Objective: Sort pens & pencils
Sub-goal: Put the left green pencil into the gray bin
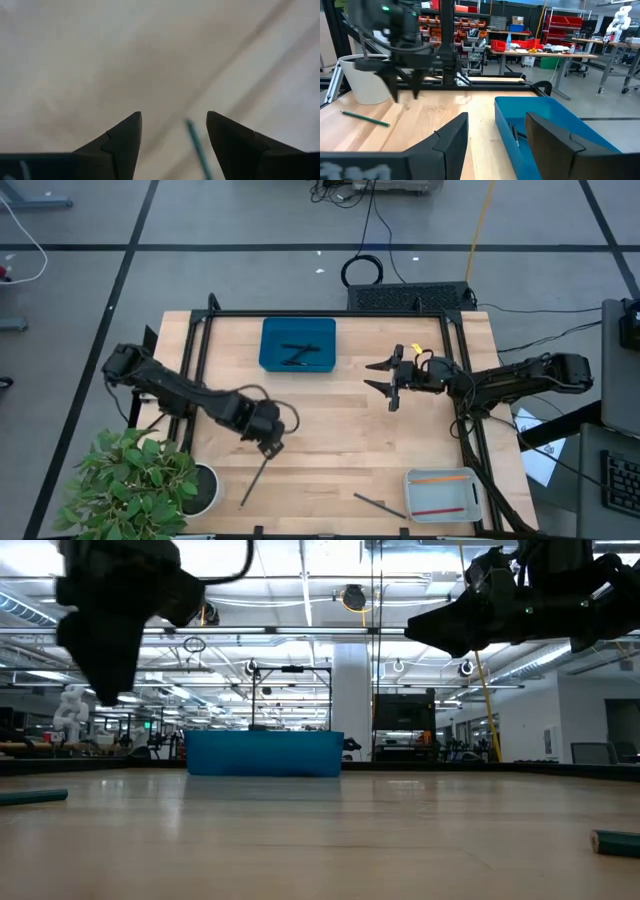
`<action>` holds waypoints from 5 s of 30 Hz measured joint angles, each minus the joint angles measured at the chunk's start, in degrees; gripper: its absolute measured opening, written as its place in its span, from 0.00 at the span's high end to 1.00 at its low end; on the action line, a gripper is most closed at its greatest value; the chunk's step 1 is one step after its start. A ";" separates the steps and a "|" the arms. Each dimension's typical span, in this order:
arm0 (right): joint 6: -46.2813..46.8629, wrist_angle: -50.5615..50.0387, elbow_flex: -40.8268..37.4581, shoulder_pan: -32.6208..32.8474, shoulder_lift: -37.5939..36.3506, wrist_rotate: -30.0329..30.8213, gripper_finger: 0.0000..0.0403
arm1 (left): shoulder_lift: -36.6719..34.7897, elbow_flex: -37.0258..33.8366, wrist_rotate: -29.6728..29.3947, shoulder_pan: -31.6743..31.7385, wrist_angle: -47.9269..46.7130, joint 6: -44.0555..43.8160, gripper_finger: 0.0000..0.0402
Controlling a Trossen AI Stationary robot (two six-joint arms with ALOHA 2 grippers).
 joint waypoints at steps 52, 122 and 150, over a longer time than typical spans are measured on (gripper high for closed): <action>7.27 -1.25 0.04 0.02 0.00 -0.02 0.54 | 14.54 -0.01 4.85 -10.68 10.46 -12.33 0.89; 7.27 -2.48 -0.01 0.02 0.00 -0.01 0.54 | 13.38 -1.88 7.36 -9.02 12.37 -11.11 0.78; 7.27 -2.54 -0.01 0.01 0.00 -0.01 0.54 | 13.56 -1.97 8.17 -7.88 12.74 -7.76 0.99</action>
